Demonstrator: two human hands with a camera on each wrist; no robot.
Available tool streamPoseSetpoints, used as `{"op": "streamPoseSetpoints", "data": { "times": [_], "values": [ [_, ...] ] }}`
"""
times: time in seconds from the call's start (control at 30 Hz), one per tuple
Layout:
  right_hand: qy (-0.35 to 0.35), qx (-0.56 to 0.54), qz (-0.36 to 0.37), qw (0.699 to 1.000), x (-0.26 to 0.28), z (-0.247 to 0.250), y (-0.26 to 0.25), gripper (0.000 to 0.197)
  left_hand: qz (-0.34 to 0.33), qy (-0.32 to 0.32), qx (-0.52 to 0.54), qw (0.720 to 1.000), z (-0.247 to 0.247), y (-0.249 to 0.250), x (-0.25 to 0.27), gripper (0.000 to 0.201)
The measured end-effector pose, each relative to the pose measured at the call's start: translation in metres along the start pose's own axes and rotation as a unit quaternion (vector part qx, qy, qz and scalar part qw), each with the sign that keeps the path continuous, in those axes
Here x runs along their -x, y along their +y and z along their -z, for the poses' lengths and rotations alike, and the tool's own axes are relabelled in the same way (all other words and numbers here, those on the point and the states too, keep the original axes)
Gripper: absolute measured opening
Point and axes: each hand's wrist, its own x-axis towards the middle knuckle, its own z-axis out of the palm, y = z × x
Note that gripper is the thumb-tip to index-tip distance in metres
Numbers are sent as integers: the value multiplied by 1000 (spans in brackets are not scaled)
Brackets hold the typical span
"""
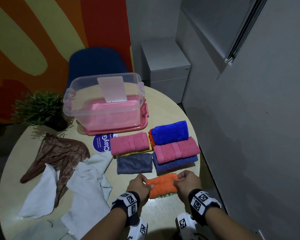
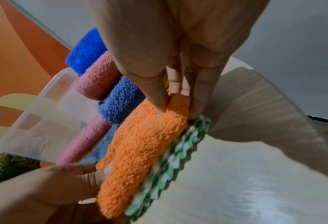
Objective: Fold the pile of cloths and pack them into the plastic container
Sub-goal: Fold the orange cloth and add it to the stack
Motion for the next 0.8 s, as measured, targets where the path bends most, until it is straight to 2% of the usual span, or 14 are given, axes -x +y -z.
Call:
{"op": "streamPoseSetpoints", "data": {
  "times": [0.1, 0.2, 0.23, 0.37, 0.57, 0.8],
  "values": [
    [4, 58, 1, 998, -1, -7, -2, 16, 21, 19, -18, 999, -4, -1, -4, 29],
    [-10, 97, -5, 995, -1, -4, 3, 22, 42, 22, -98, 994, -7, -2, -5, 46],
    [-18, 80, -16, 997, 0, -3, 6, 21, 45, 20, -109, 993, -9, -2, -4, 51],
    [-49, -118, -76, 989, -2, 0, 13, 24, 41, 14, -79, 996, -15, 2, -8, 51],
    [-26, -148, -60, 987, -15, 6, -1, 26, 20, 32, -50, 998, -8, 13, -18, 44],
    [-51, -161, -35, 985, -13, 10, 6, 26, 13, 35, 2, 999, -5, 14, -12, 45]
  ]
}}
